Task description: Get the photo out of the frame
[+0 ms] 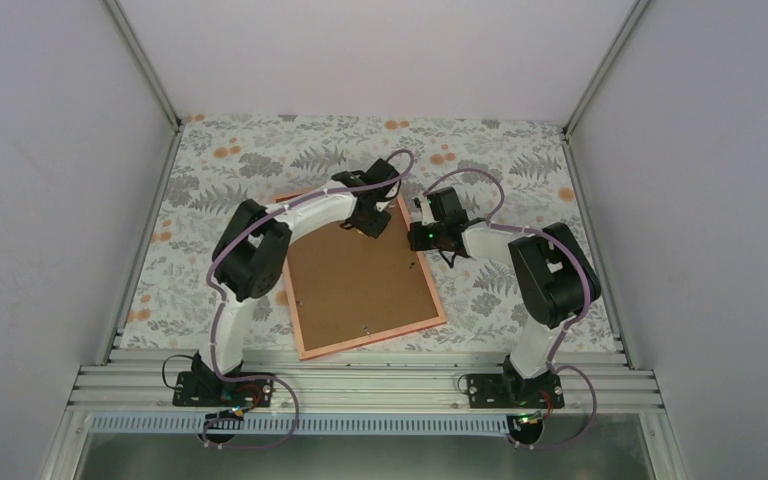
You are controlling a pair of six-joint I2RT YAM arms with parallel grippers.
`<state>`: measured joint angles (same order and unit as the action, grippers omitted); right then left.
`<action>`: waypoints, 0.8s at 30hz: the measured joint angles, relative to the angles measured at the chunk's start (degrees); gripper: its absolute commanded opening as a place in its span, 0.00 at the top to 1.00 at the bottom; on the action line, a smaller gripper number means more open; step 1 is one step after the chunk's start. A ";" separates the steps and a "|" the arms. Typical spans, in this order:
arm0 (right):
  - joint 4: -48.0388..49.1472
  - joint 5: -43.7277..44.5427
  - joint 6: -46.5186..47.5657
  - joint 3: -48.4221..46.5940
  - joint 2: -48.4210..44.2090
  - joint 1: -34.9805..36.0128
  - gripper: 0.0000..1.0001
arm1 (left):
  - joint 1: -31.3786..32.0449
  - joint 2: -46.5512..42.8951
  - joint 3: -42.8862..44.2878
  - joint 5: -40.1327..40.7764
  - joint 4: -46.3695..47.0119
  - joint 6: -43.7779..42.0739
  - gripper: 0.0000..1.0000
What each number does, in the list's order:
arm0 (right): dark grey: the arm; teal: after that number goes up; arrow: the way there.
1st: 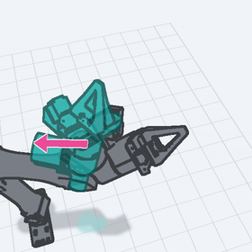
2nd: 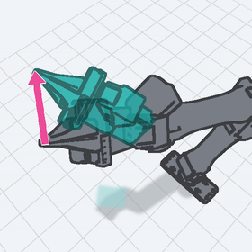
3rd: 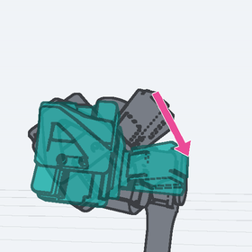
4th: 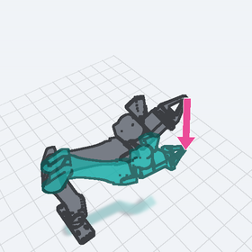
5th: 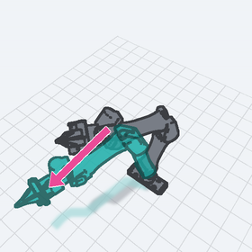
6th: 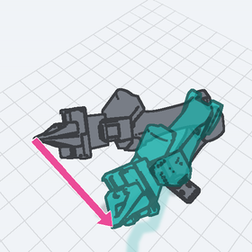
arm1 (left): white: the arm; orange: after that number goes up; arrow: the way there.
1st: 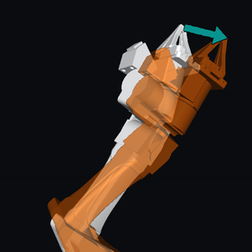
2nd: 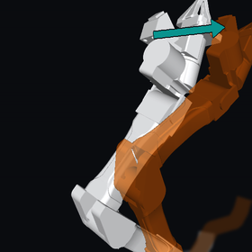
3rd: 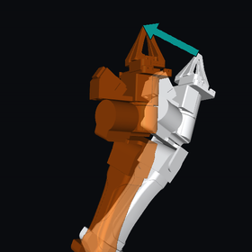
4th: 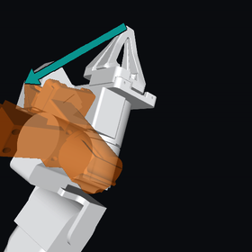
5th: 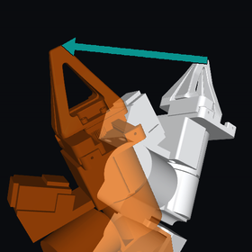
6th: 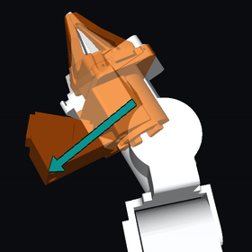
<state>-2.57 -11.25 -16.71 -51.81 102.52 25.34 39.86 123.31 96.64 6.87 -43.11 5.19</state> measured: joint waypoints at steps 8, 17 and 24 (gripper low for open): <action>0.15 0.00 -0.48 0.00 -0.02 0.00 0.96 | 0.00 -6.38 -3.91 1.14 -0.13 2.08 0.98; 0.07 2.21 -3.21 0.83 -0.92 -0.17 0.96 | 0.00 -20.00 -17.25 3.41 3.76 6.88 0.98; 0.02 4.11 -8.09 5.51 -5.14 -3.87 0.96 | -0.24 -29.42 -28.09 4.15 7.45 10.51 0.98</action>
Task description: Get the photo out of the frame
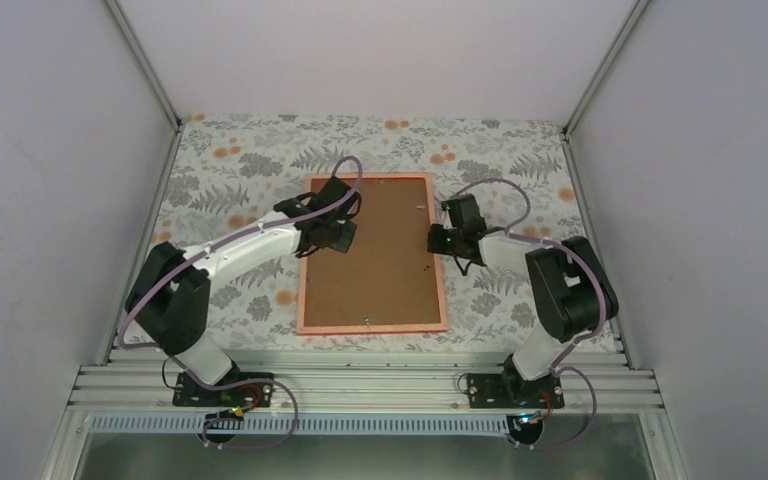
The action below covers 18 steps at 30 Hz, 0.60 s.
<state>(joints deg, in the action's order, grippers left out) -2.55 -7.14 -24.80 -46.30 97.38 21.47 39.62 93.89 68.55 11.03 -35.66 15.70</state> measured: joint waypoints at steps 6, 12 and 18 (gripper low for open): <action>-1.11 3.65 -6.91 7.13 -7.45 -2.16 0.96 | -0.02 -6.12 -6.75 0.24 1.92 2.25 0.97; -1.99 6.82 -15.85 12.68 -13.46 -2.51 0.96 | -0.02 -10.64 -10.05 0.33 3.91 3.89 0.97; -0.66 7.28 -24.87 15.80 -16.33 -2.84 0.96 | -0.02 -13.88 -13.22 0.07 5.35 4.98 0.97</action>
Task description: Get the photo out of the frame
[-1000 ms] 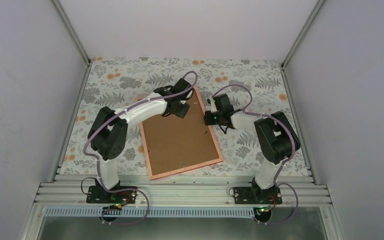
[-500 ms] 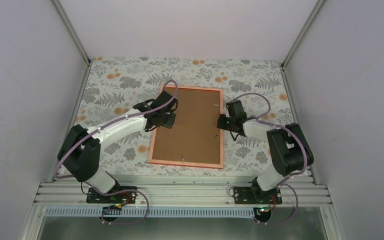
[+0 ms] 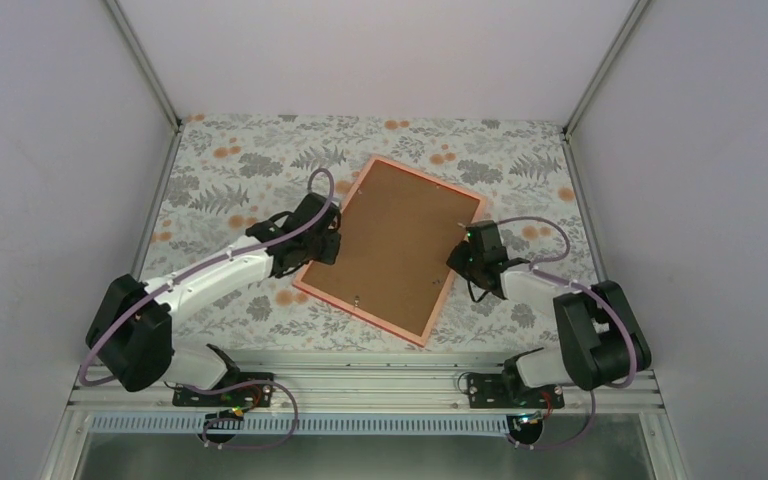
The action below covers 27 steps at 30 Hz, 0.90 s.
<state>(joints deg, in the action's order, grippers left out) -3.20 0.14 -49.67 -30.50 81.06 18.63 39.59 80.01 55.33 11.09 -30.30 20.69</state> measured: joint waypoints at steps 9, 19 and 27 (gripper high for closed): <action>2.67 0.00 -10.51 4.24 -3.78 2.82 0.77 | 0.00 -1.68 -1.79 -0.44 1.44 1.05 0.97; 1.14 -5.57 -12.28 4.42 -6.03 6.56 0.50 | 0.00 -3.26 -2.49 -0.79 2.01 1.84 0.97; 0.50 -8.26 -8.74 5.92 -8.85 10.97 0.39 | 0.00 -3.26 -3.19 -1.22 2.43 2.75 0.97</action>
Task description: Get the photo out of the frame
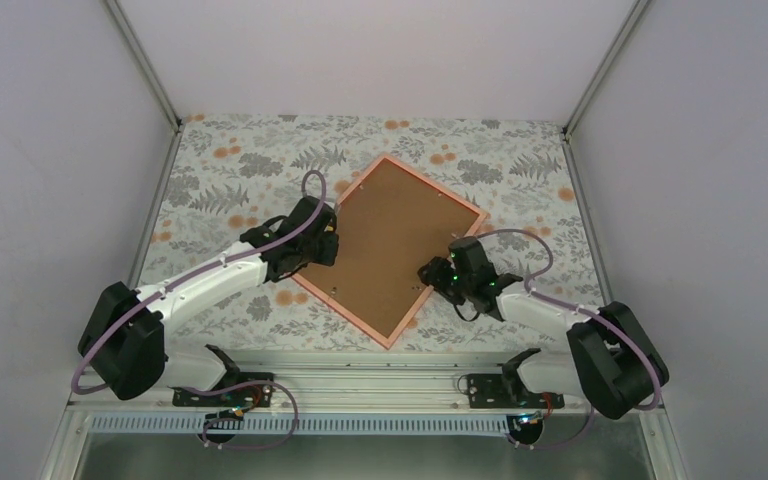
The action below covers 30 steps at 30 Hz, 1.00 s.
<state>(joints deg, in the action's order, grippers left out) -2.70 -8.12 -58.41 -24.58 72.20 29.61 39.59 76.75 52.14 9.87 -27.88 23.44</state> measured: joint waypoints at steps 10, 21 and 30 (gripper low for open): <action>1.84 -1.88 0.37 -1.36 2.45 9.33 0.38 | 0.00 -0.07 -2.16 -0.09 2.10 1.53 0.97; 2.82 -3.65 6.32 -12.90 15.37 17.99 0.34 | 0.00 -3.69 -6.88 0.24 4.87 4.72 0.97; -6.67 -2.14 20.39 -18.34 12.66 14.43 0.27 | -0.02 -5.86 -8.92 1.09 6.75 5.84 0.97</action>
<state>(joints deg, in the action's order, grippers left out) -9.37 -10.26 -38.02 -42.92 84.86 44.03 39.57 70.89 43.22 10.96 -21.12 29.28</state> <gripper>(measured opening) 0.727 0.164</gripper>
